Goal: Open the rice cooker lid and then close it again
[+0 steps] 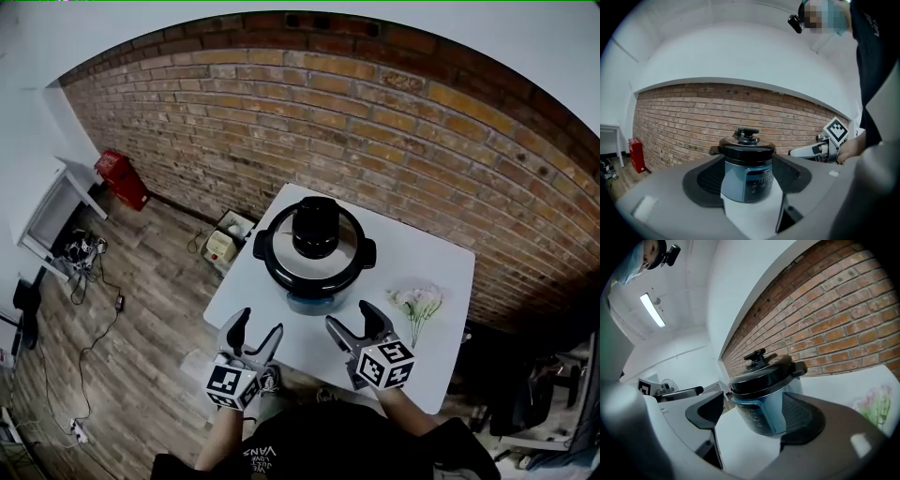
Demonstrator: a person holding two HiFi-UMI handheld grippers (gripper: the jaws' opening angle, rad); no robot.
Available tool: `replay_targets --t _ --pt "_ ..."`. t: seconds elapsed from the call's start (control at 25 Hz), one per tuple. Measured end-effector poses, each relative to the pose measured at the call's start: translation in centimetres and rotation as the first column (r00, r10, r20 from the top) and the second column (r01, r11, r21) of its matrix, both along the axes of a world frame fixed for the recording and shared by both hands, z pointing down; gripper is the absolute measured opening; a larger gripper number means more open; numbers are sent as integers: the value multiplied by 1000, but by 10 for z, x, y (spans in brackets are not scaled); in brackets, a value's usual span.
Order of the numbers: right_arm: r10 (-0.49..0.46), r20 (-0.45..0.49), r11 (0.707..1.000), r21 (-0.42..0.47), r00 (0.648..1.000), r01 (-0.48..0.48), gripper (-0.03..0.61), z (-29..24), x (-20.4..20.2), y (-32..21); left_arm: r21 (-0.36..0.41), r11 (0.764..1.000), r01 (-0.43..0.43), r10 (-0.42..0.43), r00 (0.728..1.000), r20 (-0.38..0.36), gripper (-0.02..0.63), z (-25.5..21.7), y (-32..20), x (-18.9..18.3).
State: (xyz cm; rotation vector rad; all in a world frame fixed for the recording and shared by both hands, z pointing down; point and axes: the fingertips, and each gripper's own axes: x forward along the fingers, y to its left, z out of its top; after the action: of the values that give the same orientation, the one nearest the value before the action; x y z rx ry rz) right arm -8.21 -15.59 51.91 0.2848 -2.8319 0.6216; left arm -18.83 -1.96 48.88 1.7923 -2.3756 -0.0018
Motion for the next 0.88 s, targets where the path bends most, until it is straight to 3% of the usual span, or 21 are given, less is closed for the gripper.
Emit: replay_targets --t 0.24,0.44,0.68,0.88 --pt "183 4 983 -8 983 -183 383 -4 -12 -9 -5 984 -176 176 984 18 290 -8 -27 -40" --pt "318 24 948 -11 948 -318 383 -9 -23 -9 -4 946 -323 323 945 45 290 -17 -46 -65" --pt "445 56 895 -17 894 -445 382 -15 -29 4 -15 875 -485 484 870 94 290 -27 -65 -86" --pt "524 62 852 -20 850 -524 382 -17 -24 18 -14 799 -601 598 791 133 290 -40 -89 -86"
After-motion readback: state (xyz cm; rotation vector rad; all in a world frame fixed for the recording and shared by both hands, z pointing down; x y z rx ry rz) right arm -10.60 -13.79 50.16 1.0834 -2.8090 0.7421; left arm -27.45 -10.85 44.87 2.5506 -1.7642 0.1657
